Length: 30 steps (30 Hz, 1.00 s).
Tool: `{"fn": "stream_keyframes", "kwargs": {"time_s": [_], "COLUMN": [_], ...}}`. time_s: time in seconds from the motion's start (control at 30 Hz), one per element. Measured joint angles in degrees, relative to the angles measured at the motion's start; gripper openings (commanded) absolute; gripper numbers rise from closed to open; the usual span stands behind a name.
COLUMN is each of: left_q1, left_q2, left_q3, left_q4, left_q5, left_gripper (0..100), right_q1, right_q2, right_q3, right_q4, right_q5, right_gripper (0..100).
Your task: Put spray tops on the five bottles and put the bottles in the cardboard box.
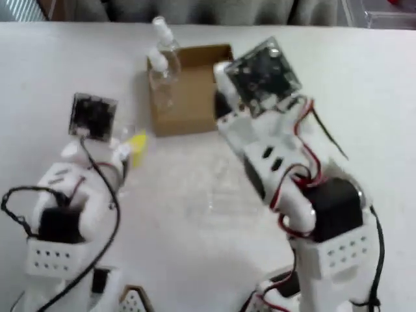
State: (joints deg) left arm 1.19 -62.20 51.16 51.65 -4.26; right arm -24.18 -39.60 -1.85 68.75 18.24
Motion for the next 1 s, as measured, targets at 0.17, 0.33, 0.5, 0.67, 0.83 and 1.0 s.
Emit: {"fn": "stream_keyframes", "kwargs": {"time_s": [0.17,0.33,0.5,0.67,0.83,1.0], "left_q1": [6.51,9.49,10.20,10.29,10.20,10.11], "left_q2": [-2.29,-8.18,-16.97,-24.70,-33.14,-37.80], "left_q3": [3.69,10.90,15.21,19.16,21.89,24.70], "left_q4": [-2.20,-5.71,-5.71,-5.71,-5.71,-5.71], "left_q5": [1.67,1.67,1.67,1.67,1.67,1.67], "left_gripper": [2,3,2,2,2,2], "right_q1": [1.41,1.14,0.97,-2.55,-6.33,-7.30], "right_q2": [-1.41,-3.69,-4.66,-4.84,-8.79,-13.36], "right_q3": [0.00,0.00,0.00,1.23,9.41,18.55], "right_q4": [-11.69,-17.76,-19.60,-22.42,-23.74,-33.14], "right_q5": [-5.19,-16.62,-26.02,-31.30,-32.35,-32.35], "right_gripper": [1.5,1.5,1.5,1.5,1.5,1.5]}}
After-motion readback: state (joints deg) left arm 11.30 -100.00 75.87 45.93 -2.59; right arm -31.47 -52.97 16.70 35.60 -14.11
